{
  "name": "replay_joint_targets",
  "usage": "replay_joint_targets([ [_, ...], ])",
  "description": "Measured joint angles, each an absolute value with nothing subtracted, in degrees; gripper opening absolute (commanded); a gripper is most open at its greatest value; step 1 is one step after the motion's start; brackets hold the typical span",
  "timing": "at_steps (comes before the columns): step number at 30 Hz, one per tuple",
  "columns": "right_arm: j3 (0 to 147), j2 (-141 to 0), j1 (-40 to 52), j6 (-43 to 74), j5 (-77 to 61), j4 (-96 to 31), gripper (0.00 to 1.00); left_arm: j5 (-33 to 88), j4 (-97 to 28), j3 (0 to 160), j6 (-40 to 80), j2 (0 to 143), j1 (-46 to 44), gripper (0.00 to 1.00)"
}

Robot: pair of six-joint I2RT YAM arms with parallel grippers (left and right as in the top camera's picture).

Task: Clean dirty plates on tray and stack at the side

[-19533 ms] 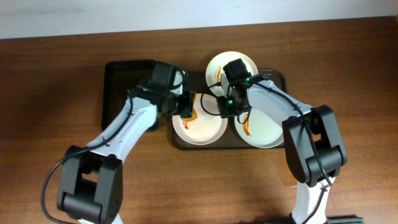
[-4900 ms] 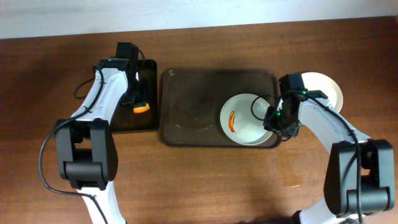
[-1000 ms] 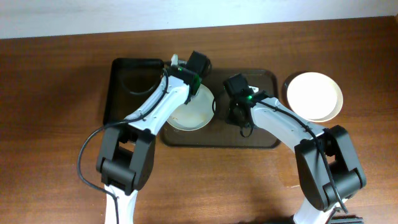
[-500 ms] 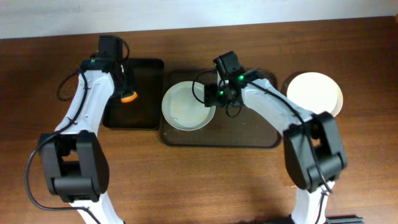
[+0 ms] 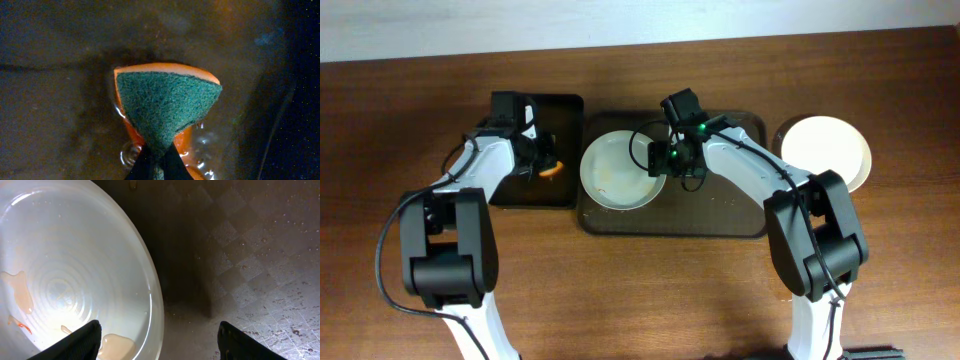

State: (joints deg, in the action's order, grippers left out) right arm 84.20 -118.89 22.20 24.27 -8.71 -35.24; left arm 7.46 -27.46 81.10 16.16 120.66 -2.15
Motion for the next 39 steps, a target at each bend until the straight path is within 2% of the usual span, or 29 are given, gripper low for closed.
replay_joint_targets([
  [1, 84.20, -118.91, 22.20, 24.25, -8.71, -35.24, 0.75, 7.75, -27.16, 81.12, 16.51, 120.86, -1.89, 0.10],
  [4, 84.20, -118.91, 22.24, 24.25, -8.71, -35.24, 0.75, 8.21, -27.68, 81.60, 16.91, 121.12, -0.51, 0.07],
  [5, 84.20, -118.91, 22.44, 24.27, -8.69, -35.20, 0.75, 8.38, -28.86, 82.08, 16.93, 121.21, -0.12, 0.08],
  [8, 84.20, -119.35, 24.14, 24.27, -7.57, -34.22, 0.75, 7.99, -33.47, 83.48, 16.99, 120.70, 0.43, 0.24],
  [10, 84.20, -120.14, 25.56, 24.27, -6.50, -33.52, 0.73, 7.51, -33.89, 83.48, 16.99, 119.44, 0.47, 0.38],
  [11, 84.20, -120.57, 25.91, 24.23, -6.11, -33.23, 0.65, 7.27, -33.89, 83.48, 16.91, 118.67, 0.47, 0.45],
  [12, 84.23, -120.75, 26.00, 24.25, -5.61, -32.80, 0.48, 7.05, -34.09, 83.55, 17.17, 118.48, 0.47, 0.56],
  [13, 84.23, -120.95, 26.04, 24.38, -5.15, -32.58, 0.32, 6.96, -34.68, 83.59, 16.99, 118.48, 0.47, 0.61],
  [14, 84.23, -121.08, 26.04, 24.36, -4.78, -32.56, 0.17, 6.85, -34.92, 83.59, 17.15, 118.48, 0.47, 0.70],
  [15, 84.23, -121.30, 25.96, 24.60, -3.55, -32.73, 0.04, 6.83, -34.96, 83.59, 16.99, 118.48, 0.47, 1.00],
  [19, 84.88, -121.45, 25.61, 25.17, -1.52, -33.19, 0.04, 6.63, -35.62, 83.59, 16.97, 118.48, 0.47, 1.00],
  [25, 95.31, -120.07, 26.00, 24.38, 4.36, -47.81, 0.04, 6.63, -36.49, 83.59, 16.95, 118.48, 0.47, 1.00],
  [32, 103.68, -110.24, 27.49, 18.48, 25.71, -60.93, 0.04, 6.63, -36.51, 83.59, 16.95, 118.48, 0.47, 1.00],
  [39, 104.20, -106.96, 37.01, 14.46, 54.68, -65.76, 0.04, 6.63, -36.49, 83.59, 16.95, 118.48, 0.47, 1.00],
])
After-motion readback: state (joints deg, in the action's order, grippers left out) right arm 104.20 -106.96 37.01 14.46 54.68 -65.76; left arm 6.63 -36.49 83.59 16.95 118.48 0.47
